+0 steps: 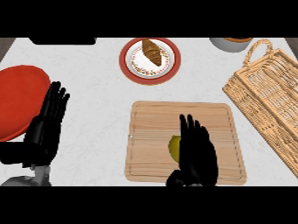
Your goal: Pick the lemon from the cutting board and place it in the basket
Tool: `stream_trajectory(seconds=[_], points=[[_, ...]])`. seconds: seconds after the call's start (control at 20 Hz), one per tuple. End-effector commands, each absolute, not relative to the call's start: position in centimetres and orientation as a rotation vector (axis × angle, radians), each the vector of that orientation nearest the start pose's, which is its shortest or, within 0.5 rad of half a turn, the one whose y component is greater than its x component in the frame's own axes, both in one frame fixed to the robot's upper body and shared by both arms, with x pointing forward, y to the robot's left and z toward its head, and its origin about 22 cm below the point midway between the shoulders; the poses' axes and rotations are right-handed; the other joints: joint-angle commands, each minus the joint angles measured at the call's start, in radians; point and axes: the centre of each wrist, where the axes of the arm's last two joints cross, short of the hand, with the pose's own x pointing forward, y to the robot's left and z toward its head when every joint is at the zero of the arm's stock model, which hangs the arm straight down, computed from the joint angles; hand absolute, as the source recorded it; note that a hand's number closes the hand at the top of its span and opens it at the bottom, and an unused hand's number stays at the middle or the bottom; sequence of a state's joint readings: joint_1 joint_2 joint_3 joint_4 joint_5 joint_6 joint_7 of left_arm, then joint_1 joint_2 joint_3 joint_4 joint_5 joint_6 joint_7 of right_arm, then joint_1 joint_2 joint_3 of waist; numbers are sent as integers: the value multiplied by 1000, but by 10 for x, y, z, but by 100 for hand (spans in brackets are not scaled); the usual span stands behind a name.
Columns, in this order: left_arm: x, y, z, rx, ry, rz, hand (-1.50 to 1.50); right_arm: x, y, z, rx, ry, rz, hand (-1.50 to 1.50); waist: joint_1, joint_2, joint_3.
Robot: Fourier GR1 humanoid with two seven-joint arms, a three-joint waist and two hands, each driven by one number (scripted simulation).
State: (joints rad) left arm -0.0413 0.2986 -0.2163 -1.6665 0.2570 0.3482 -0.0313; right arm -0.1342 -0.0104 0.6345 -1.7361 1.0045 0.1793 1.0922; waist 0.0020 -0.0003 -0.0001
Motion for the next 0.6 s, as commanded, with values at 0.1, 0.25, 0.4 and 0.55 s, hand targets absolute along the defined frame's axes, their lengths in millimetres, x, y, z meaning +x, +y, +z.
stream_trajectory(seconds=[0.1, 0.25, 0.4, 0.55], points=[[249, 235, 35, 117, -1672, 71, 0, 213, -76, 59, -866, -833, 872, -150, -2, 0, 0], [241, 233, 31, 86, -1677, 54, 0, 221, -64, 42, -870, -834, 875, -150, 3, 0, 0], [233, 238, 49, 87, -1673, 57, 0, 223, -87, 35, -874, -830, 856, -150, 1, -1, 0], [228, 225, 30, 93, -1668, 58, 0, 219, -71, 28, -872, -827, 821, -150, 3, 0, 0]])
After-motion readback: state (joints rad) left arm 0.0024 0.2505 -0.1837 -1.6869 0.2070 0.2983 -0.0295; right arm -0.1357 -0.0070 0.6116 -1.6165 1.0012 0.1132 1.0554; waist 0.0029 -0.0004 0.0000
